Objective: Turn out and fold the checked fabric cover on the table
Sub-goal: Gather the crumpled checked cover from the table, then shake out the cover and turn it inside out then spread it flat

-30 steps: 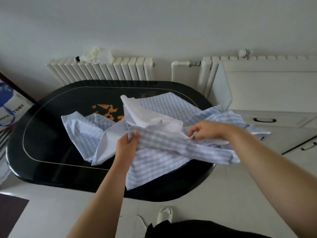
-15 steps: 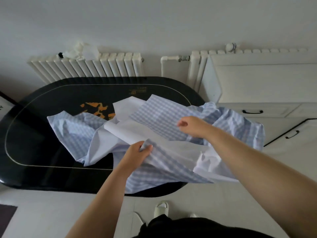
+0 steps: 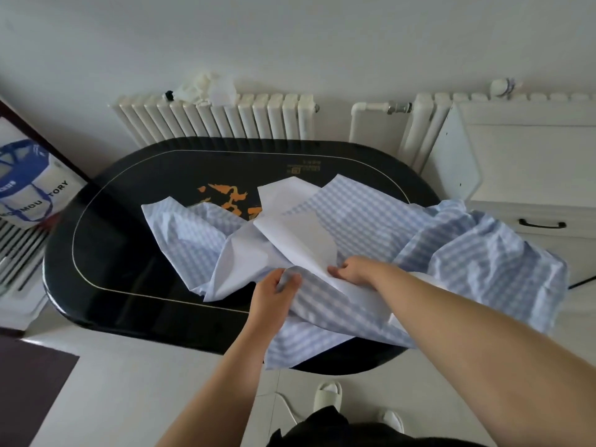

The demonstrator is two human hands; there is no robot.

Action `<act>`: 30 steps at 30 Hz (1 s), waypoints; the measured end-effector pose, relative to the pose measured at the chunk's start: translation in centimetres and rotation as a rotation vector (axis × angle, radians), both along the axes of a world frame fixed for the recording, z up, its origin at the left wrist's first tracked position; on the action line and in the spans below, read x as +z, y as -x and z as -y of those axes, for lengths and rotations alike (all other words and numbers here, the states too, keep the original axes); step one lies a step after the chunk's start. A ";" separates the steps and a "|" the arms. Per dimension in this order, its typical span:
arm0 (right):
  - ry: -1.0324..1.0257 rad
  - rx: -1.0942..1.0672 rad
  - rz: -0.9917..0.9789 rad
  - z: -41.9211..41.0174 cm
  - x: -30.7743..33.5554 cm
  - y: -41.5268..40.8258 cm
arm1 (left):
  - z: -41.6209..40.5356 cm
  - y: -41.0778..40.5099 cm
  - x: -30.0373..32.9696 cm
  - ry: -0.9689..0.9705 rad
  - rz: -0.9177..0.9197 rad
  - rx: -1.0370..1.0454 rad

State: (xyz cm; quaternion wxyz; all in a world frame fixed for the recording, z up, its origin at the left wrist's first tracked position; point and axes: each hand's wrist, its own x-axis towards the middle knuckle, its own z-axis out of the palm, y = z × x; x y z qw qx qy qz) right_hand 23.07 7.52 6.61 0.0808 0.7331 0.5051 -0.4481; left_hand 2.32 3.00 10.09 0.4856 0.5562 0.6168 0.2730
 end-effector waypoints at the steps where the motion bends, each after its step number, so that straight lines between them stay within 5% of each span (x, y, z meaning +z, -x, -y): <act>1: -0.063 0.018 -0.015 0.0 0.0 0.0 | -0.1 -0.3 0.0 -0.001 -0.004 -0.008; 4: -0.161 -0.329 -0.420 -0.3 -0.7 0.6 | -0.6 -0.6 0.2 0.015 0.009 -0.066; 6: -0.133 -0.477 -0.516 -0.5 -0.9 1.0 | -1.2 -0.6 0.5 0.018 0.027 -0.120; 12: -0.090 -0.030 -0.046 0.7 -1.7 0.6 | -2.3 -1.0 0.9 0.045 0.068 -0.215; 24: -0.238 -0.008 -0.061 3.1 -0.7 -2.1 | -4.1 -3.0 0.7 0.030 0.014 -0.318; 30: -0.459 -0.383 -0.446 6.3 7.8 -7.2 | -4.5 -7.9 4.3 -0.203 -0.065 -0.413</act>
